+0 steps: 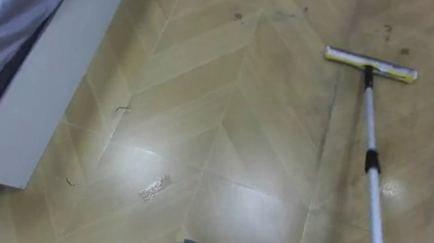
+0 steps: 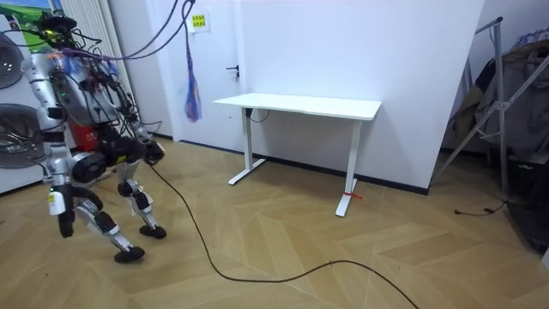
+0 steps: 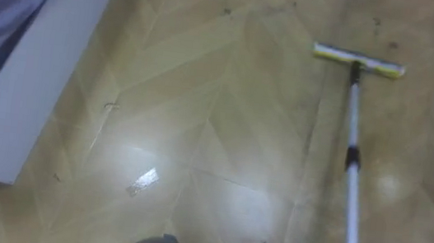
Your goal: Mop floor
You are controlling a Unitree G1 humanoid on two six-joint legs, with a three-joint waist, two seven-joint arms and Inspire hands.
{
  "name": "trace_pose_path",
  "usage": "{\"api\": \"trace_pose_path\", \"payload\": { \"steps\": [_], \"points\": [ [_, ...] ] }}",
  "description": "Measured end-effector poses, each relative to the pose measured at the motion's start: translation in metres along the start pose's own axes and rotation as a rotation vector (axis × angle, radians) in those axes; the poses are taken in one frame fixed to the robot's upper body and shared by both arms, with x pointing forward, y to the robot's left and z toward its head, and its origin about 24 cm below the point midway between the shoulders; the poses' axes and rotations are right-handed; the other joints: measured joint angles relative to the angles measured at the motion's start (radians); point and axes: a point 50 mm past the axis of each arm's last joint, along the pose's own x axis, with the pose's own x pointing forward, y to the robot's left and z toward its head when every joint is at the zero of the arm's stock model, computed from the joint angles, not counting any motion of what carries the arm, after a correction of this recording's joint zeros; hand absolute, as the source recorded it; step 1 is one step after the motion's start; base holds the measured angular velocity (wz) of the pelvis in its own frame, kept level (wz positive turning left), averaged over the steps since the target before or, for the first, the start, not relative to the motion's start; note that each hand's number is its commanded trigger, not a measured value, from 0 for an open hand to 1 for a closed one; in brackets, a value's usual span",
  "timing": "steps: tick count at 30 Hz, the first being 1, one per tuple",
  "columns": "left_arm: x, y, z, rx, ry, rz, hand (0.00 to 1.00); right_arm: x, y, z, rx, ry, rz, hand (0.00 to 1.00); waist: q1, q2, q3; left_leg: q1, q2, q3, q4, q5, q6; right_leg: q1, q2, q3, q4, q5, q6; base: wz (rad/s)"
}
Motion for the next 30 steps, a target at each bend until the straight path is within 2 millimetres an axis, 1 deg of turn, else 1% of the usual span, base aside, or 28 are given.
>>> {"api": "trace_pose_path", "payload": {
  "steps": [1,3,4,5,6,7,8,9,10,11,12,13,14,15,16,17,18,19,20,22,23,24,25,26,27,28,29,30],
  "points": [
    [0.000,0.003,-0.001,0.004,0.002,0.007,0.00,-0.002,-0.003,0.009,0.011,-0.037,0.000,1.00,0.005,-0.007,-0.0005,-0.020,-0.005,0.001,-0.023,-0.006,0.008,0.000,0.008,0.008,0.005,-0.006,-0.004,0.83],
    [0.000,0.011,-0.003,0.035,-0.005,0.019,0.00,-0.004,-0.007,0.021,0.106,-0.088,0.020,1.00,0.029,-0.027,0.0023,-0.066,-0.016,0.024,-0.239,-0.008,0.020,0.028,0.051,0.042,-0.020,-0.027,-0.006,0.94],
    [0.000,0.011,-0.002,0.045,-0.010,0.012,0.00,-0.003,-0.009,0.019,0.119,-0.084,0.020,1.00,0.033,-0.020,-0.0020,-0.065,-0.022,0.023,-0.305,-0.001,0.019,0.045,0.060,0.048,-0.040,-0.028,-0.004,0.68],
    [0.000,0.009,-0.008,0.049,0.006,-0.009,0.00,-0.001,-0.003,0.010,0.138,-0.060,0.036,1.00,0.040,-0.025,-0.0043,-0.044,-0.033,0.022,-0.406,0.052,0.037,0.080,0.073,0.080,-0.079,-0.030,0.010,0.50],
    [0.000,0.005,-0.014,0.049,0.026,-0.039,0.00,0.002,0.002,-0.008,0.150,-0.011,0.054,1.00,0.040,-0.025,-0.0084,-0.001,-0.028,0.045,-0.446,0.072,0.085,0.116,0.074,0.098,-0.123,-0.031,0.017,0.38],
    [0.000,0.004,-0.016,0.055,0.032,-0.050,0.00,0.004,0.003,-0.018,0.149,0.017,0.061,1.00,0.041,-0.023,-0.0088,0.019,-0.012,0.072,-0.452,0.069,0.093,0.137,0.073,0.107,-0.136,-0.029,0.021,0.14],
    [0.000,0.001,-0.019,0.086,0.046,-0.066,0.00,0.006,0.004,-0.042,0.136,0.080,0.058,1.00,0.041,-0.023,-0.0086,0.058,0.016,0.139,-0.454,0.047,0.128,0.151,0.064,0.129,-0.113,-0.019,0.042,-0.18],
    [0.000,-0.004,-0.018,0.091,0.040,-0.077,0.00,0.008,-0.001,-0.069,0.127,0.145,0.040,1.00,0.041,-0.013,-0.0089,0.089,0.016,0.162,-0.448,0.016,0.152,0.141,0.049,0.132,-0.055,0.010,0.076,-0.32],
    [-0.001,-0.008,-0.019,0.092,0.039,-0.087,0.00,0.008,-0.002,-0.084,0.113,0.179,0.032,1.00,0.038,-0.004,-0.0102,0.102,0.016,0.169,-0.445,0.000,0.159,0.131,0.041,0.127,-0.022,0.033,0.088,-0.42],
    [-0.001,-0.011,-0.013,0.090,0.016,-0.099,0.00,0.007,-0.002,-0.114,0.071,0.250,0.022,1.00,0.022,0.015,-0.0174,0.121,0.015,0.175,-0.445,-0.027,0.168,0.103,0.029,0.113,0.043,0.090,0.095,-0.43],
    [-0.001,-0.009,-0.004,0.078,-0.019,-0.094,0.00,0.004,0.000,-0.139,0.038,0.317,0.011,1.00,0.003,0.028,-0.0261,0.130,0.014,0.173,-0.445,-0.046,0.172,0.051,0.023,0.110,0.095,0.122,0.097,-0.41],
    [-0.001,-0.008,0.002,0.076,-0.037,-0.085,0.00,0.003,0.002,-0.149,0.024,0.340,0.010,1.00,-0.006,0.034,-0.0280,0.134,0.014,0.172,-0.447,-0.052,0.172,0.019,0.021,0.107,0.114,0.122,0.096,-0.47],
    [-0.001,-0.006,0.011,0.074,-0.067,-0.064,0.00,0.001,0.010,-0.161,0.014,0.371,0.014,1.00,-0.034,0.042,-0.0284,0.145,0.014,0.165,-0.454,-0.061,0.169,-0.038,0.013,0.098,0.107,0.121,0.095,-0.59],
    [-0.001,-0.003,0.017,0.072,-0.083,-0.042,0.00,-0.002,0.022,-0.171,0.011,0.398,0.038,1.00,-0.056,0.043,-0.0283,0.163,0.014,0.156,-0.465,-0.063,0.164,-0.075,0.006,0.087,0.033,0.124,0.092,-0.67],
    [-0.001,-0.003,0.019,0.074,-0.089,-0.036,0.00,-0.003,0.028,-0.175,0.011,0.412,0.050,1.00,-0.060,0.043,-0.0283,0.172,0.013,0.145,-0.469,-0.065,0.160,-0.083,0.006,0.082,-0.028,0.133,0.083,-0.96],
    [-0.001,-0.005,0.019,0.070,-0.089,-0.033,0.00,-0.005,0.036,-0.181,0.010,0.439,0.070,1.00,-0.060,0.041,-0.0279,0.196,0.011,0.119,-0.474,-0.078,0.138,-0.077,0.012,0.071,-0.158,0.163,0.069,-1.06],
    [-0.001,-0.008,0.015,0.069,-0.078,-0.038,0.00,-0.007,0.042,-0.185,-0.010,0.455,0.089,1.00,-0.060,0.042,-0.0275,0.219,0.010,0.101,-0.469,-0.098,0.121,-0.061,0.020,0.040,-0.252,0.211,0.058,-1.01],
    [-0.001,-0.010,0.013,0.068,-0.071,-0.042,0.00,-0.006,0.044,-0.182,-0.019,0.451,0.095,1.00,-0.062,0.044,-0.0256,0.225,0.009,0.091,-0.461,-0.111,0.113,-0.050,0.022,0.033,-0.261,0.250,0.049,-0.69],
    [-0.001,-0.014,0.011,0.055,-0.059,-0.052,0.00,-0.006,0.045,-0.179,-0.036,0.454,0.096,1.00,-0.062,0.052,-0.0241,0.229,0.019,0.079,-0.437,-0.132,0.096,-0.040,0.020,0.006,-0.248,0.248,0.032,-0.32],
    [-0.001,-0.014,0.009,0.039,-0.043,-0.055,0.00,-0.002,0.042,-0.158,-0.038,0.425,0.086,1.00,-0.060,0.052,-0.0197,0.230,0.026,0.077,-0.349,-0.135,0.089,-0.019,0.003,-0.028,-0.195,0.187,0.015,0.01],
    [-0.001,-0.013,0.008,0.029,-0.036,-0.054,0.00,-0.001,0.040,-0.151,-0.038,0.414,0.079,1.00,-0.058,0.051,-0.0196,0.226,0.031,0.077,-0.313,-0.137,0.084,-0.015,-0.005,-0.030,-0.174,0.165,0.011,0.20],
    [-0.001,-0.011,0.004,0.010,-0.025,-0.054,0.00,0.002,0.031,-0.129,-0.039,0.371,0.056,1.00,-0.052,0.051,-0.0191,0.208,0.036,0.072,-0.230,-0.133,0.075,-0.009,-0.007,-0.032,-0.130,0.119,0.003,0.13],
    [-0.001,-0.011,0.002,0.003,-0.019,-0.053,0.00,0.004,0.027,-0.115,-0.043,0.339,0.042,1.00,-0.049,0.049,-0.0180,0.198,0.039,0.067,-0.190,-0.125,0.062,-0.008,-0.007,-0.030,-0.110,0.102,0.000,0.06],
    [-0.001,-0.009,-0.005,0.003,-0.004,-0.049,0.00,0.006,0.018,-0.083,-0.054,0.260,0.016,1.00,-0.041,0.044,-0.0148,0.170,0.046,0.063,-0.110,-0.098,0.029,-0.007,-0.004,-0.024,-0.076,0.073,-0.002,0.00],
    [-0.001,-0.006,-0.008,0.010,0.007,-0.037,0.00,0.005,0.011,-0.050,-0.053,0.178,-0.003,1.00,-0.031,0.030,-0.0069,0.139,0.049,0.062,-0.036,-0.051,0.021,-0.004,-0.003,-0.012,-0.049,0.052,-0.006,0.00],
    [0.000,-0.004,-0.010,0.012,0.011,-0.029,0.00,0.004,0.010,-0.034,-0.052,0.136,-0.007,1.00,-0.028,0.019,-0.0031,0.122,0.048,0.062,-0.020,-0.046,0.014,-0.004,-0.004,-0.007,-0.038,0.042,-0.007,0.18],
    [0.000,0.001,-0.012,0.012,0.015,-0.015,0.00,0.002,0.010,-0.014,-0.048,0.063,-0.003,1.00,-0.014,0.007,-0.0048,0.072,0.050,0.062,-0.051,-0.054,0.017,0.000,0.001,-0.008,-0.036,0.032,-0.009,0.30],
    [0.000,0.005,-0.013,0.014,0.018,-0.006,0.00,-0.001,0.008,0.006,-0.014,-0.015,0.004,1.00,0.001,-0.006,-0.0018,0.020,0.048,0.055,-0.122,-0.060,0.025,0.011,0.006,-0.006,-0.043,0.025,-0.007,0.34]
  ]
}}
